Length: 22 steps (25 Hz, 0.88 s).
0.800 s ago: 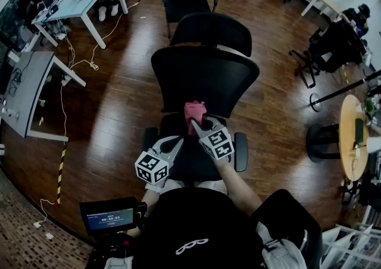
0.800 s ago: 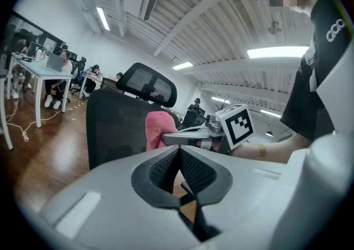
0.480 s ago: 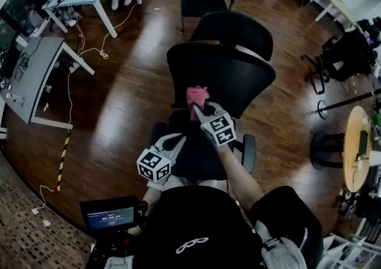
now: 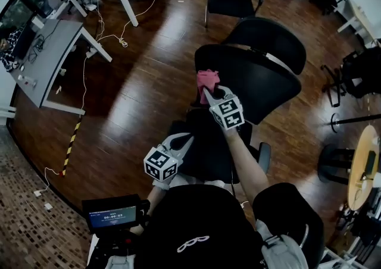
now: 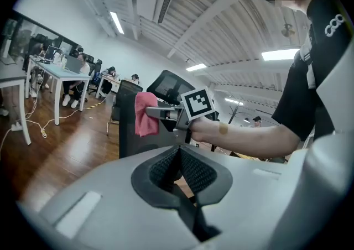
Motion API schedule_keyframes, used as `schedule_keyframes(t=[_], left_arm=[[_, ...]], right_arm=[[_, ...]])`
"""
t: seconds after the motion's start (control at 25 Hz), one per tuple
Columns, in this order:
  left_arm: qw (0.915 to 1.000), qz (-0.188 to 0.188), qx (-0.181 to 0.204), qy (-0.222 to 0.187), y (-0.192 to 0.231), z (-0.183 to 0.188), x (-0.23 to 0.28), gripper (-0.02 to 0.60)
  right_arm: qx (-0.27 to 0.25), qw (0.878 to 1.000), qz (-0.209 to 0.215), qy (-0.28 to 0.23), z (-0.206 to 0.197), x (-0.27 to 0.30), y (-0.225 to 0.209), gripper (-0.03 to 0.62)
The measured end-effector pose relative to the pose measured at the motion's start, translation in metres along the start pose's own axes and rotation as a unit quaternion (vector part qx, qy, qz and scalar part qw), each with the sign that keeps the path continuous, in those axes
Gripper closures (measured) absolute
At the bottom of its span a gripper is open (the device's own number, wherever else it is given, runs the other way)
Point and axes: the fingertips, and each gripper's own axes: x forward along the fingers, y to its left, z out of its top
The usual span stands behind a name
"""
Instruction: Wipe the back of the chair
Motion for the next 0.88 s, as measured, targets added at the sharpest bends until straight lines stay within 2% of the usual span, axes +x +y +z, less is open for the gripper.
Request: schedule_keyframes(t=[0.56,0.72,0.88], left_arm=[[0.9997,-0.005,0.018,0.016,0.034,0.012,0.004,0.591],[0.9997,-0.004,0.02,0.017,0.04,0.014,0.006,0.591],[0.9995,-0.01,0.021,0.022,0.041,0.014,0.007,0.591]], right_arm=[[-0.02,1.0,0.003,0.013,0.034,0.089,-0.051,0.554],[-0.014,0.999,-0.017,0.023,0.031,0.1,-0.073,0.555],[0.018,0.998,-0.052,0.031,0.023,0.099,-0.097,0.554]])
